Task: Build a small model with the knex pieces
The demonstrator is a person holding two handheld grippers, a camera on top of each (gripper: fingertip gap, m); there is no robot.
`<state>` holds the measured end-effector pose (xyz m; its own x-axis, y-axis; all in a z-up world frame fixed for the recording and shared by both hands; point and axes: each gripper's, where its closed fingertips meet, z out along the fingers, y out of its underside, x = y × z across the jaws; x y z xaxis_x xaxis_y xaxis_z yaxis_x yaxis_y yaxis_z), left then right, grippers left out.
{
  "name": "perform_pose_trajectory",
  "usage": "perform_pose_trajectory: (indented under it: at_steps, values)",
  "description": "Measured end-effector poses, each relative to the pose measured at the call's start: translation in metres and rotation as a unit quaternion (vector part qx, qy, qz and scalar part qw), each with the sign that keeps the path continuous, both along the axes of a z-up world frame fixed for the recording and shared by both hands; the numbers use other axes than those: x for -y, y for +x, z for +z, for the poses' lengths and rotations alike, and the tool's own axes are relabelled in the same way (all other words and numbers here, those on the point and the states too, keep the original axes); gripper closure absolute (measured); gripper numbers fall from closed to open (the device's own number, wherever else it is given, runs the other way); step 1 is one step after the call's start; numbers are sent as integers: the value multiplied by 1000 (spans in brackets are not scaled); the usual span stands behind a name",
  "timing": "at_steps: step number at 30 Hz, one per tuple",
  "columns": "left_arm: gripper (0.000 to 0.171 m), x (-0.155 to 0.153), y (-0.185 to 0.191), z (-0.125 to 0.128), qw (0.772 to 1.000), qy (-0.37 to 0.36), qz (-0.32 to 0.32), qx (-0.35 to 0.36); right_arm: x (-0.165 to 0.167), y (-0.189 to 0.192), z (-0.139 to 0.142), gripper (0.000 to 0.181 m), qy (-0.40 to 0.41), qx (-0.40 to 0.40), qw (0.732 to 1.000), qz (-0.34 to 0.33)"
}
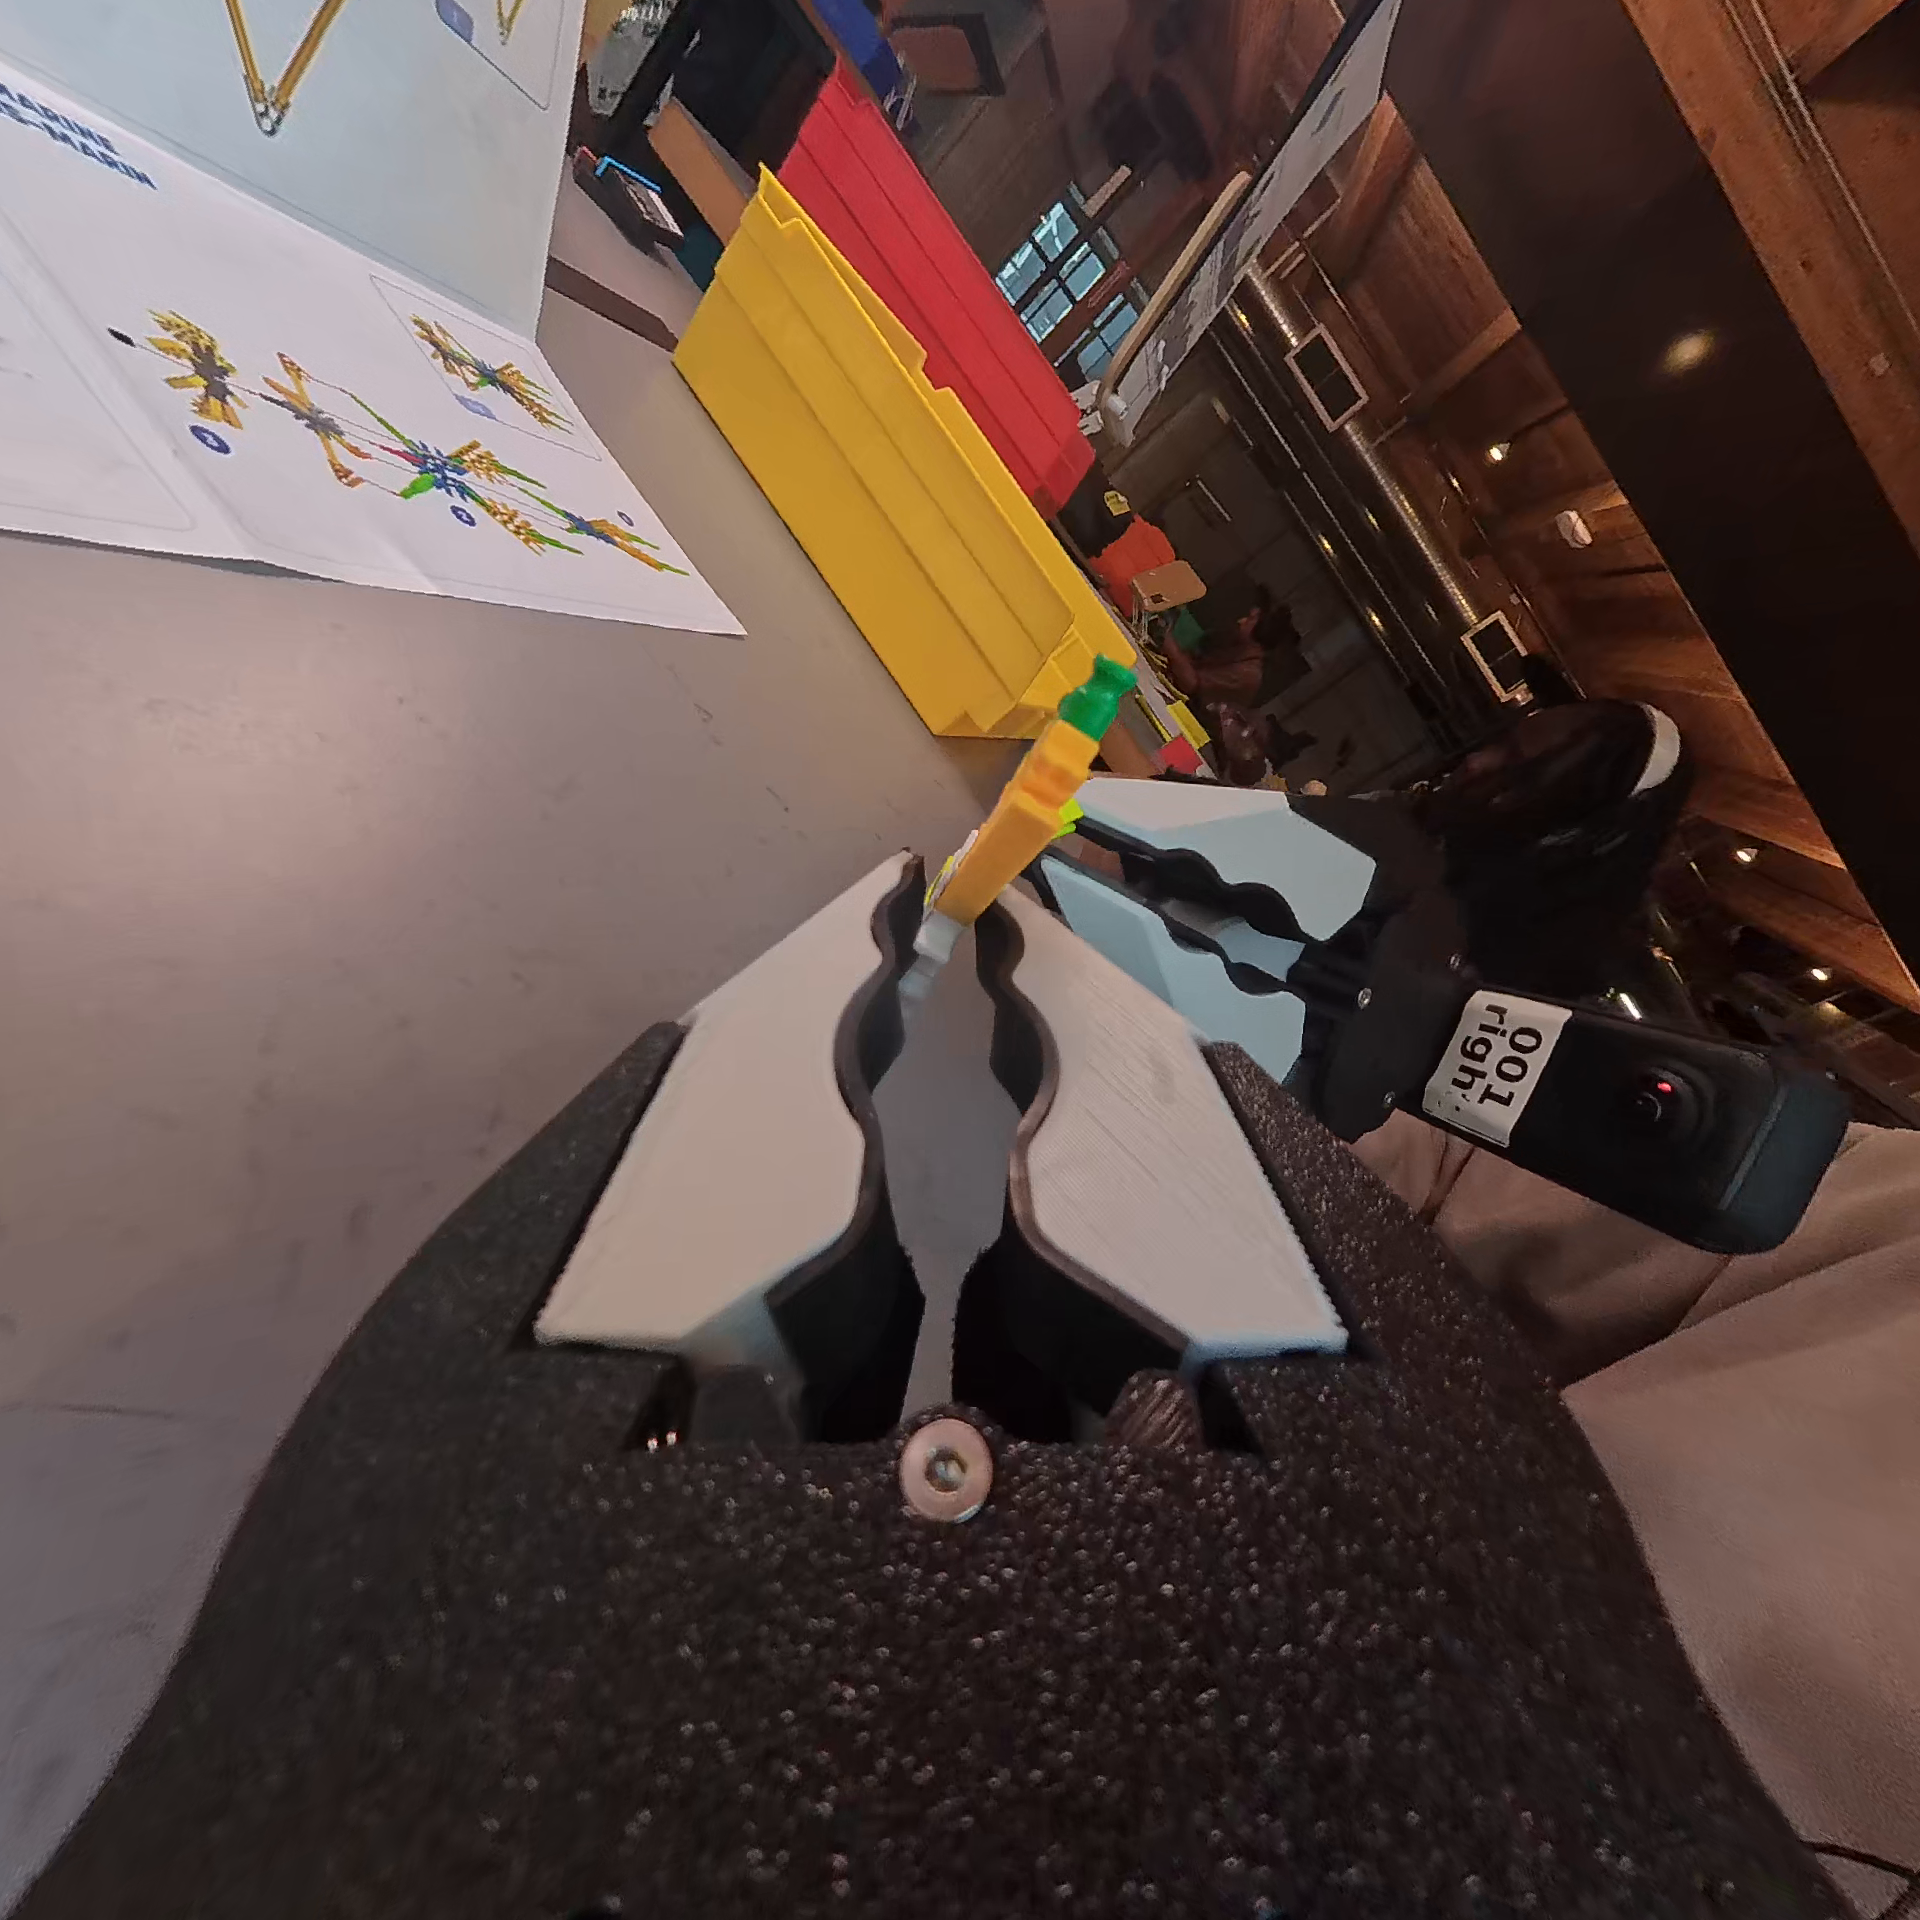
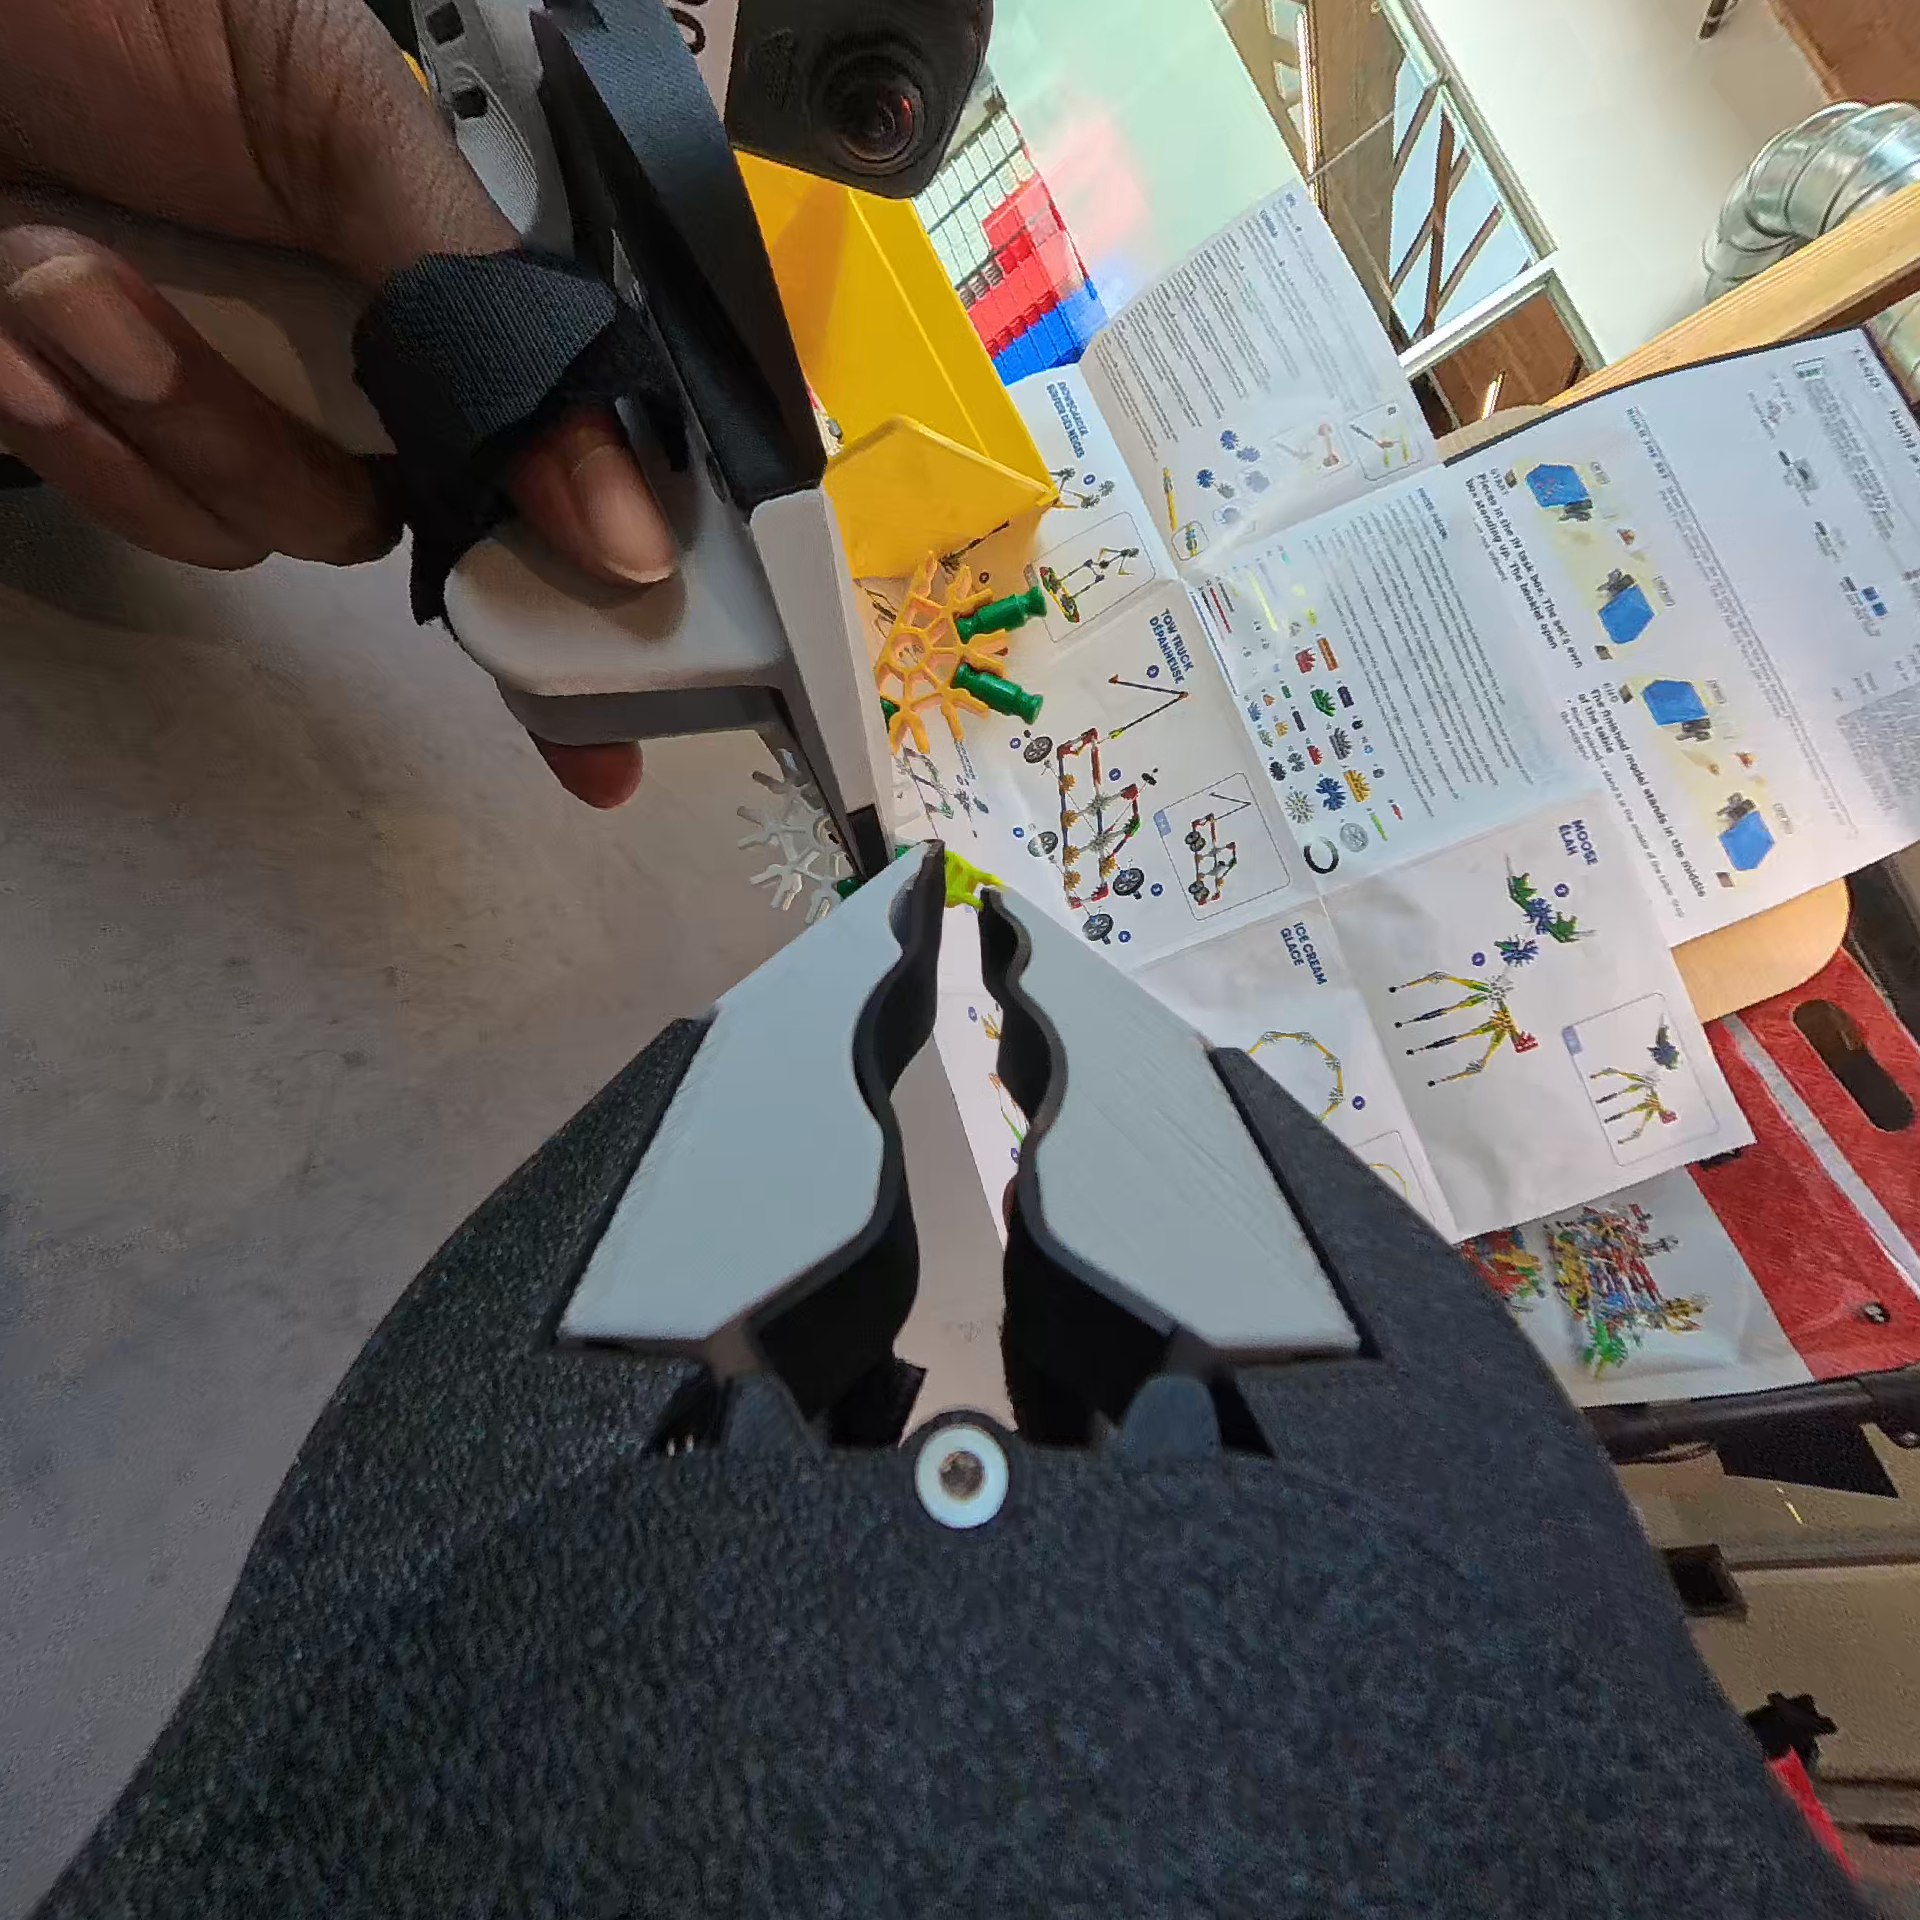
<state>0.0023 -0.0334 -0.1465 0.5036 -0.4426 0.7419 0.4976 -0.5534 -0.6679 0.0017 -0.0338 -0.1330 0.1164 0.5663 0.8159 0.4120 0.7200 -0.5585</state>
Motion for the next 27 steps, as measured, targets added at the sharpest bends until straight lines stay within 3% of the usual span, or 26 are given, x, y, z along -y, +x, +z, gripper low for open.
perform_pose_trajectory:
  at_steps: [4,10,13,17,20,23,27]
  values:
    - [164,-3,-3,-6,999,-14,26,-13,-3,-3,-5,179,24,14,999,-21]
    - [167,-9,-4,-9,995,-58,52,69,2,-16,-6,178,79,24,996,-30]
    - [166,-12,-5,6,998,-21,40,35,0,-16,12,178,45,-9,999,-5]
    - [167,-8,-1,4,1000,-15,20,19,3,-11,9,178,-148,-45,986,55]
    - [166,-4,2,3,1000,9,9,-28,4,-6,12,178,-356,-76,925,104]
    - [167,3,10,10,998,39,-26,-52,5,3,18,178,-531,-88,828,154]
    - [167,10,19,6,990,55,-60,-112,13,15,17,178,-651,-75,725,211]
